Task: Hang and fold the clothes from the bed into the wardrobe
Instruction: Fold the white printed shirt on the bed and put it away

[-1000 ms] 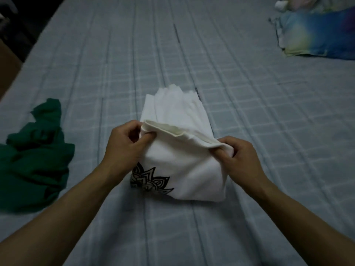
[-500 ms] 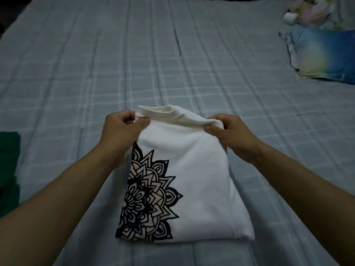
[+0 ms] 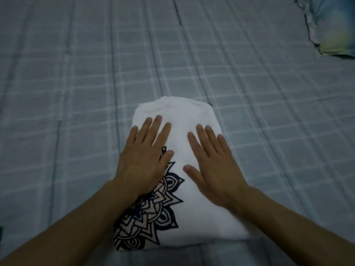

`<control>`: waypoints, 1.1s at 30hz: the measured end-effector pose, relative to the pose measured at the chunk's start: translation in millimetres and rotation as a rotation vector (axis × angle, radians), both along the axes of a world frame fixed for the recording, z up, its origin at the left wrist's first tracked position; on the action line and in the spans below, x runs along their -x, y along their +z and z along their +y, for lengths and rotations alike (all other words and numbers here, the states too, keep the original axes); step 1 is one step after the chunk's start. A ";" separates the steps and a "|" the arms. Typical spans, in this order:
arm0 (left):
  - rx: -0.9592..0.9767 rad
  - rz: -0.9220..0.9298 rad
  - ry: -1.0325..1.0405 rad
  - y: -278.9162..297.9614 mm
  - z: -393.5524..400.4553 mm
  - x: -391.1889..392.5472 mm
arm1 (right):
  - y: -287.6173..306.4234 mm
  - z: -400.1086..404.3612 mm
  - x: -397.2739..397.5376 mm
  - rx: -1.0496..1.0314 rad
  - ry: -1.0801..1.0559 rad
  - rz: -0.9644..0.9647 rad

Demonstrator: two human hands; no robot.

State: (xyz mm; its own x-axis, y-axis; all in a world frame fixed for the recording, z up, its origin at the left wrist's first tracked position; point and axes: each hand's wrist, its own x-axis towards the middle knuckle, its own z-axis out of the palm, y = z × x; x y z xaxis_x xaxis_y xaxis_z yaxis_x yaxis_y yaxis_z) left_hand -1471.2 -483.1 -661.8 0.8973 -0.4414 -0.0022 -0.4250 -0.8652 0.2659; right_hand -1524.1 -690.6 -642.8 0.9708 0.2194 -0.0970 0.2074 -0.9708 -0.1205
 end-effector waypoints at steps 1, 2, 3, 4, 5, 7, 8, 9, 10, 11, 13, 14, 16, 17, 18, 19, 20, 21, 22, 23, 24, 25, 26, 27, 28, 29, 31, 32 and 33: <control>0.000 0.002 -0.007 -6.9 2.8 -1.9 | -7.0 -1.0 -1.8 0.021 0.007 -0.006; 0.014 0.003 -0.011 -12.4 4.7 -4.7 | -11.9 -1.9 -5.2 0.029 0.011 -0.016; 0.019 0.001 -0.016 -15.7 5.3 -6.7 | -14.7 -1.5 -8.2 0.036 0.018 -0.018; 0.000 0.006 -0.016 -16.5 5.2 -7.3 | -14.6 -1.5 -9.7 0.047 0.025 -0.005; -0.028 0.017 -0.012 -15.3 4.8 -6.4 | -12.4 -2.2 -10.2 0.059 0.030 0.019; -0.060 0.048 0.006 -7.1 3.6 -0.1 | -2.3 -4.0 -5.9 0.049 0.030 0.067; -0.048 0.060 0.016 -0.4 4.0 6.5 | 5.4 -3.8 0.5 0.015 0.024 0.079; -0.025 0.060 0.009 6.9 5.6 16.0 | 14.0 -2.9 10.0 -0.023 0.028 0.073; -0.006 0.041 -0.027 13.5 8.0 27.9 | 20.8 -1.6 22.7 -0.047 0.064 0.050; 0.003 0.011 -0.088 17.8 10.4 43.4 | 23.9 -0.2 38.5 -0.042 0.134 0.023; 0.011 0.006 -0.202 18.4 17.5 79.8 | 21.9 0.5 70.7 0.013 0.299 0.069; 0.001 0.064 -0.223 17.9 22.1 96.3 | 20.0 -0.7 80.6 0.042 0.347 0.141; -0.074 0.156 -0.231 15.3 29.7 112.3 | 17.6 -4.7 80.6 0.096 0.383 0.244; -0.105 0.174 -0.238 13.2 31.9 113.1 | 16.6 -5.4 77.6 0.120 0.395 0.249; -0.123 0.183 -0.240 13.1 33.1 111.2 | 17.2 -4.3 74.7 0.134 0.402 0.242; -0.135 0.190 -0.243 15.0 33.3 108.4 | 19.1 -2.8 73.5 0.141 0.399 0.236; -0.141 0.191 -0.250 18.4 32.9 107.0 | 21.0 -1.5 75.5 0.143 0.385 0.232; -0.147 0.185 -0.258 22.9 32.8 107.4 | 23.0 -0.9 79.9 0.137 0.363 0.218; -0.162 0.171 -0.269 28.0 33.2 110.2 | 25.0 -1.3 85.7 0.130 0.332 0.189; -0.183 0.150 -0.287 33.4 33.9 115.9 | 26.9 -2.6 93.0 0.120 0.292 0.151; -0.187 0.124 -0.308 37.6 34.7 123.1 | 27.7 -4.3 100.1 0.111 0.253 0.108; -0.160 0.085 -0.320 40.3 35.2 130.4 | 27.8 -6.9 106.8 0.103 0.222 0.060; -0.118 0.022 -0.317 41.7 35.8 136.4 | 27.5 -10.4 112.6 0.095 0.204 0.008; -0.087 -0.051 -0.299 42.8 36.1 140.1 | 27.5 -14.7 117.6 0.086 0.201 -0.050; -0.077 -0.116 -0.276 43.8 36.2 141.8 | 27.9 -19.2 120.6 0.075 0.209 -0.103; -0.082 -0.158 -0.253 45.2 36.4 141.3 | 28.6 -23.4 121.4 0.061 0.219 -0.145; -0.088 -0.183 -0.229 49.5 37.4 139.5 | 32.8 -27.0 118.1 0.035 0.228 -0.164; -0.083 -0.188 -0.227 52.3 37.5 139.0 | 35.1 -26.3 115.6 0.023 0.225 -0.153; -0.078 -0.184 -0.224 56.2 36.9 139.6 | 37.2 -25.1 114.1 0.014 0.215 -0.137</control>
